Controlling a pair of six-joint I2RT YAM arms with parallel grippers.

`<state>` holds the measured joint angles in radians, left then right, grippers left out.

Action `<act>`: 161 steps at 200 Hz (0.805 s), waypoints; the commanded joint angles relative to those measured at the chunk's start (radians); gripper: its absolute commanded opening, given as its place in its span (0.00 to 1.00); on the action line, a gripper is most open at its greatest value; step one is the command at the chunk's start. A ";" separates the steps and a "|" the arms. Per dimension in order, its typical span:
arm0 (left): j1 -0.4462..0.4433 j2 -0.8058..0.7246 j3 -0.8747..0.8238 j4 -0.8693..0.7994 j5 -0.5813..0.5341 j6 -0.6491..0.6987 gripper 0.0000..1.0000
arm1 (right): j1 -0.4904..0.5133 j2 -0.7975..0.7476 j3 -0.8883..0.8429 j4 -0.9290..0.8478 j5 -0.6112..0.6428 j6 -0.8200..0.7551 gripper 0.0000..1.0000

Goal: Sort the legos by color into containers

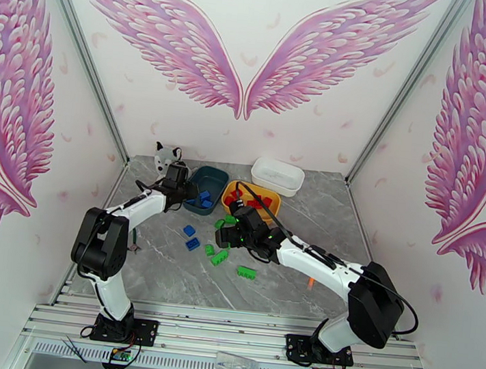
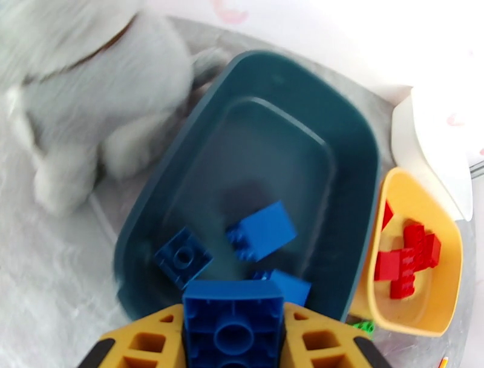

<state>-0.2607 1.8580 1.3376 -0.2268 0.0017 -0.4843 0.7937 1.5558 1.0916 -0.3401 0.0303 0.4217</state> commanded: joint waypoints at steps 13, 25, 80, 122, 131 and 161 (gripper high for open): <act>-0.008 0.073 0.088 -0.050 0.014 0.017 0.58 | -0.005 0.011 0.006 0.004 0.027 -0.010 0.88; -0.009 0.063 0.079 -0.040 0.008 0.017 0.65 | -0.006 0.013 0.007 0.003 0.029 -0.012 0.88; -0.055 -0.127 -0.081 -0.025 0.007 0.014 0.65 | -0.006 -0.006 -0.006 0.015 0.038 -0.027 0.91; -0.134 -0.287 -0.254 -0.021 -0.049 -0.036 0.71 | -0.005 -0.026 -0.016 0.023 0.034 -0.029 0.92; -0.154 -0.305 -0.284 -0.029 -0.052 -0.051 0.71 | -0.006 -0.030 -0.016 0.023 0.034 -0.029 0.93; -0.193 -0.339 -0.413 -0.019 -0.026 -0.067 0.71 | -0.006 -0.036 -0.016 0.019 0.034 -0.029 0.93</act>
<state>-0.4355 1.5490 1.0241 -0.2279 -0.0238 -0.5285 0.7937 1.5551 1.0916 -0.3393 0.0490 0.4026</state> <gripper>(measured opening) 0.710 0.928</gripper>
